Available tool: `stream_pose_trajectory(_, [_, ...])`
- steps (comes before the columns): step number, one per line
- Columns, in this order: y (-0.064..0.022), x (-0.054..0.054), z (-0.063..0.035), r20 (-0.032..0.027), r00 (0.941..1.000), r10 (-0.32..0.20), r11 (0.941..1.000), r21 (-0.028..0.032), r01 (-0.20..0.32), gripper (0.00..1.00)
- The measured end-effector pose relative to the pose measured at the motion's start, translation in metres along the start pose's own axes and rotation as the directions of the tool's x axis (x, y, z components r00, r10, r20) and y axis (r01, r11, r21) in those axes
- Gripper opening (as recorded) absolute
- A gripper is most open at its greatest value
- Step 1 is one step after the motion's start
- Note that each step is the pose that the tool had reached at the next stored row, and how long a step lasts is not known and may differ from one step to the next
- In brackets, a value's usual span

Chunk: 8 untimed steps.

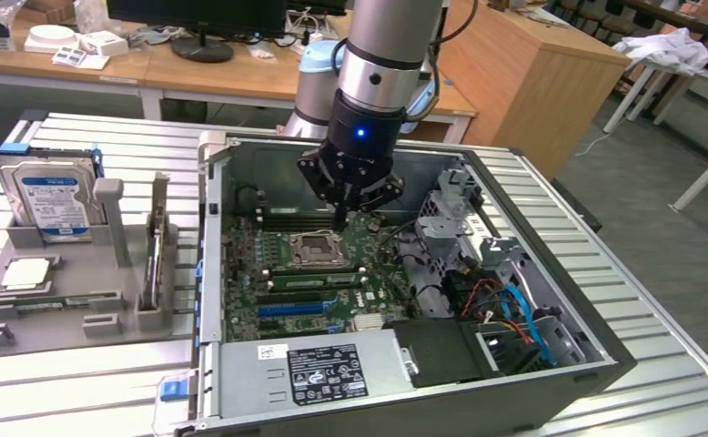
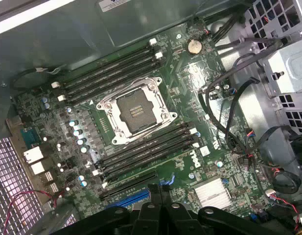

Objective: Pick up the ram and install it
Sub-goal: 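Press down the ram until it locks into place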

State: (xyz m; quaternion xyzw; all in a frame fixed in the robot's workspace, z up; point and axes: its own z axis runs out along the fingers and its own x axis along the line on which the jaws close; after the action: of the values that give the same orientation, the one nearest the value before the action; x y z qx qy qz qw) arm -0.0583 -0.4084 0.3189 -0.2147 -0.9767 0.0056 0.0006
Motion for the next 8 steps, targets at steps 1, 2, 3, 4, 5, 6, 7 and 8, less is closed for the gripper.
stream_pose_trajectory(1, [0.0000, 0.0000, 0.0000, 0.0000, 1.0000, 0.000, 1.0000, 0.0000, 0.000, 0.11])
stream_pose_trajectory(2, [0.0000, 0.0000, 0.0000, 0.0000, 1.0000, 0.000, 1.0000, 0.0000, 0.000, 0.11])
stream_pose_trajectory(3, [0.0000, 0.0000, 0.0000, 0.0000, 1.0000, 0.000, 1.0000, 0.0000, 0.000, 0.11])
stream_pose_trajectory(4, [0.0000, 0.0000, 0.0000, 0.0000, 1.0000, 0.000, 1.0000, 0.0000, 0.000, 0.11])
stream_pose_trajectory(5, [0.0000, 0.0000, 0.0000, 0.0000, 1.0000, 0.000, 1.0000, 0.0000, 0.000, 0.11])
stream_pose_trajectory(6, [0.0000, 0.0000, 0.0000, 0.0000, 1.0000, 0.000, 1.0000, 0.0000, 0.000, 0.11])
stream_pose_trajectory(7, [0.0000, 0.0000, 0.0000, 0.0000, 1.0000, 0.000, 1.0000, 0.0000, 0.000, 0.11])
stream_pose_trajectory(8, [0.0000, 0.0000, 0.0000, 0.0000, 1.0000, 0.000, 1.0000, 0.0000, 0.000, 0.11])
